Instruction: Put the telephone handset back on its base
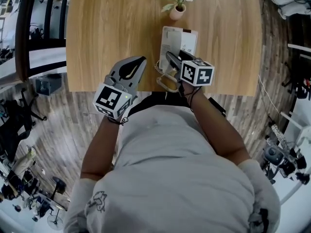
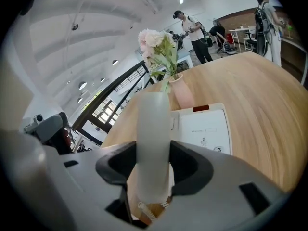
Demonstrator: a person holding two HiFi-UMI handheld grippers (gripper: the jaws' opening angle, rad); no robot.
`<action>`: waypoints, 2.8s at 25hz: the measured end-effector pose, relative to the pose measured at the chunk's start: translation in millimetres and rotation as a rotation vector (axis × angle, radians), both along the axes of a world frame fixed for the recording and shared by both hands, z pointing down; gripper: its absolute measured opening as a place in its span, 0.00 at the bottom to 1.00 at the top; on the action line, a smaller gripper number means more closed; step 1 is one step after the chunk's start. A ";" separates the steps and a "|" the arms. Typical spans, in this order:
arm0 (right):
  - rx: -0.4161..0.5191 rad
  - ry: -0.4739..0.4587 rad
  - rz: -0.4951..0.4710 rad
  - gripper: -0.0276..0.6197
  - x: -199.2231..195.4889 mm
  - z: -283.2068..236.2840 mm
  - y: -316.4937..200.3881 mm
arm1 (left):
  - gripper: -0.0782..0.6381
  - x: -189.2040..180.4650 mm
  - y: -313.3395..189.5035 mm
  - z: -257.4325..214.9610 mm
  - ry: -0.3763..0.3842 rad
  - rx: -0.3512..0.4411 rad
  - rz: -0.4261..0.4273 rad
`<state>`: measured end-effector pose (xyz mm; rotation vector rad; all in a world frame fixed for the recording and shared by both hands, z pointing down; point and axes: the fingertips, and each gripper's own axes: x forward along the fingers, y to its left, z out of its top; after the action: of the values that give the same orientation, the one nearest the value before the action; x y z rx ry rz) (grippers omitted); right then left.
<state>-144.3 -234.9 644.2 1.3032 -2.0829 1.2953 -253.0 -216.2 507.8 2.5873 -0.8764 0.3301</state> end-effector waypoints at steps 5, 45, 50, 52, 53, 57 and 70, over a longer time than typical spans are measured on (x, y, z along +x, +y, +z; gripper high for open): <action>-0.041 0.028 0.026 0.39 -5.1 18.8 -7.3 | 0.12 -6.3 -1.7 8.9 0.003 -0.019 0.001; -0.008 0.106 0.083 0.44 9.9 13.1 -23.0 | 0.12 -4.7 4.0 6.3 0.017 -0.022 -0.033; 0.102 0.165 0.019 0.43 10.8 -21.6 -23.8 | 0.12 -2.4 7.0 -11.4 0.014 0.026 -0.038; 0.146 0.182 -0.004 0.43 11.1 -38.2 -22.8 | 0.12 -2.4 7.0 -21.4 0.014 0.048 -0.043; 0.167 0.184 -0.015 0.42 11.2 -47.4 -21.5 | 0.12 -2.2 7.1 -26.8 0.015 0.059 -0.047; 0.279 0.192 -0.073 0.36 10.7 -91.2 -18.2 | 0.12 -0.7 6.7 -49.9 0.010 0.115 -0.056; 0.551 0.216 -0.184 0.07 17.2 -193.2 7.9 | 0.12 3.7 20.1 -110.3 0.009 0.227 -0.071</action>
<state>-127.1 -227.0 451.0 1.3395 -2.4164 0.4881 -249.3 -196.1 397.5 2.7518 -1.0549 0.2096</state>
